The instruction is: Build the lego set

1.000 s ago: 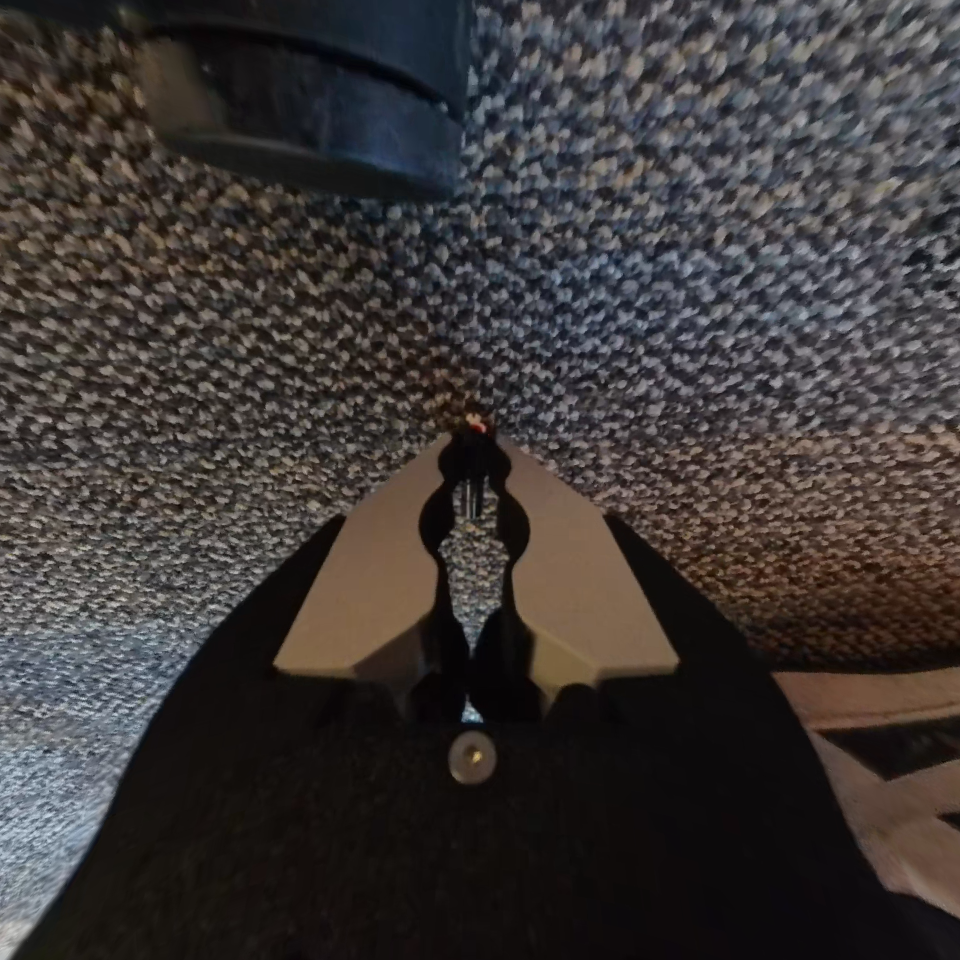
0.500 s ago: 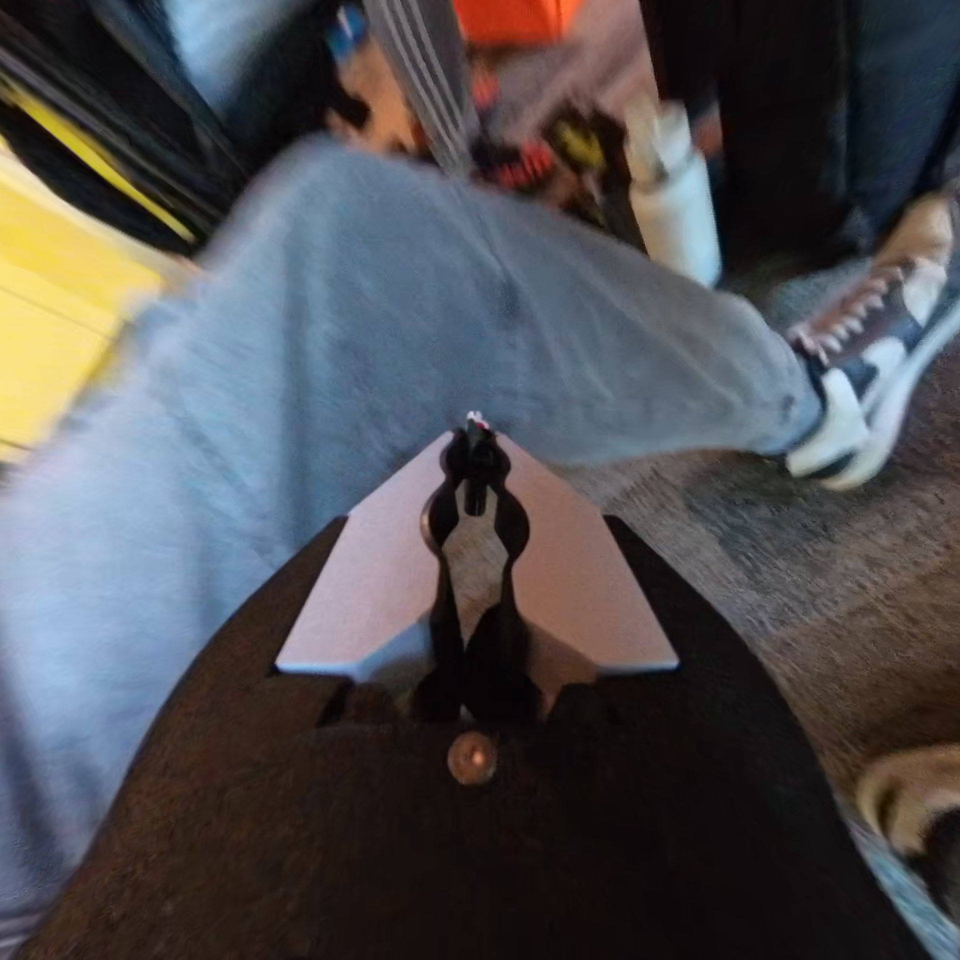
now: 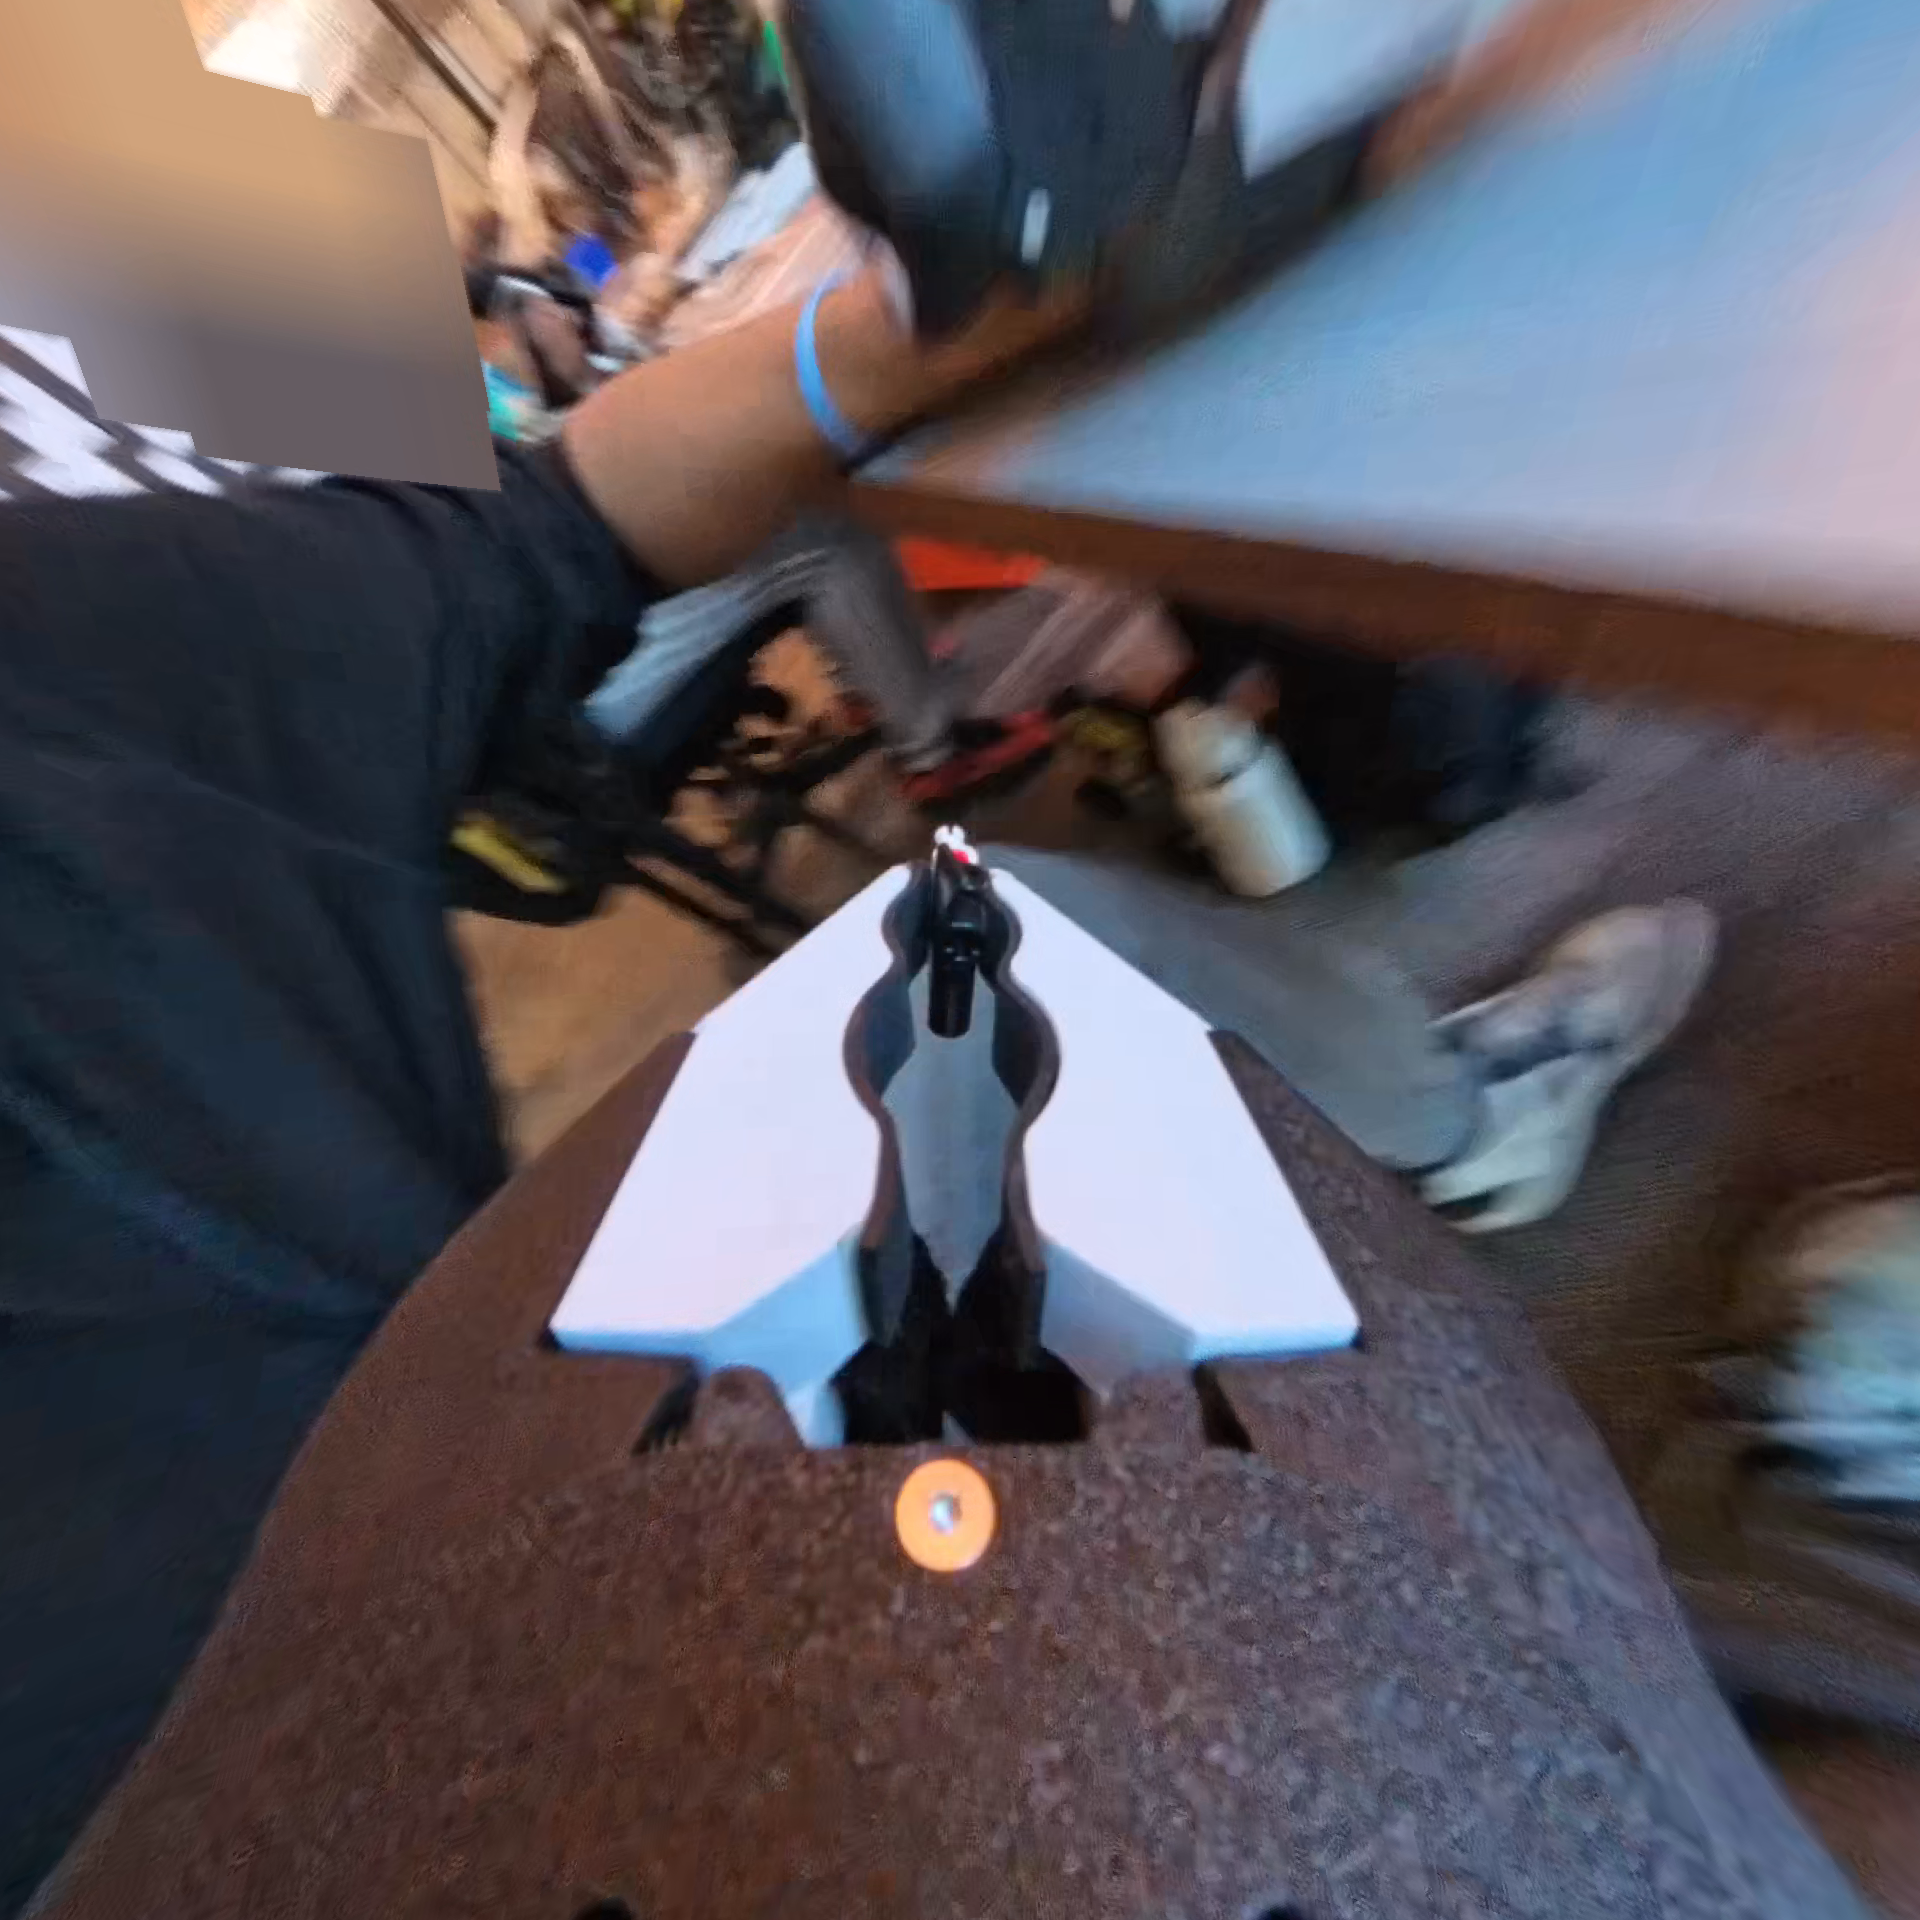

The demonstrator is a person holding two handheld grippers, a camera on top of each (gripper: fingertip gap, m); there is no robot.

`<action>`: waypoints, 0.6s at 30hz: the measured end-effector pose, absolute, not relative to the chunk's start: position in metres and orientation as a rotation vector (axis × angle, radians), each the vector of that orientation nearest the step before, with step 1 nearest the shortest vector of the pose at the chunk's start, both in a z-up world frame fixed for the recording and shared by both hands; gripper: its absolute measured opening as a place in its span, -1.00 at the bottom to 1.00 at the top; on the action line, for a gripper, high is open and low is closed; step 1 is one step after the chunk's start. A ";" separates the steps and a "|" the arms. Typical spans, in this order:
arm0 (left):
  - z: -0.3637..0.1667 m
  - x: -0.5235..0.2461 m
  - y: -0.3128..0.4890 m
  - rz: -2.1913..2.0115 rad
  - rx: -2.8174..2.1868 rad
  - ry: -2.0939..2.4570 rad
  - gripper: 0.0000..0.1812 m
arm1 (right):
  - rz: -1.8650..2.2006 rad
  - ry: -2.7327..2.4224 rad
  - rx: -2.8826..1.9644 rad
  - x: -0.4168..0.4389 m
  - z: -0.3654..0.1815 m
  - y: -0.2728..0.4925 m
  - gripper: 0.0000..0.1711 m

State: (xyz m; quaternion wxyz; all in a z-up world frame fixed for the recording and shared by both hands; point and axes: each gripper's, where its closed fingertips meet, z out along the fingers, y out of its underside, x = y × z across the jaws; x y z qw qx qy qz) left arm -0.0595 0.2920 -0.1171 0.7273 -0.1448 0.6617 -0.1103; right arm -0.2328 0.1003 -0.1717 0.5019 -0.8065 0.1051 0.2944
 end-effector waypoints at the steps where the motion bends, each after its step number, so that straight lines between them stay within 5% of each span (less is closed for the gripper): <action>1: -0.116 -0.060 0.290 -0.262 -0.321 1.457 -0.07 | 0.546 0.185 -1.975 -0.212 -0.158 0.106 -0.92; 6: -0.112 -0.062 0.287 -0.322 -0.330 1.455 -0.07 | 0.397 0.090 -1.937 -0.135 -0.091 0.159 -0.92; 18: -0.122 -0.058 0.280 -0.159 -0.294 1.459 -0.07 | 0.238 0.072 -1.926 -0.105 -0.131 0.230 -0.93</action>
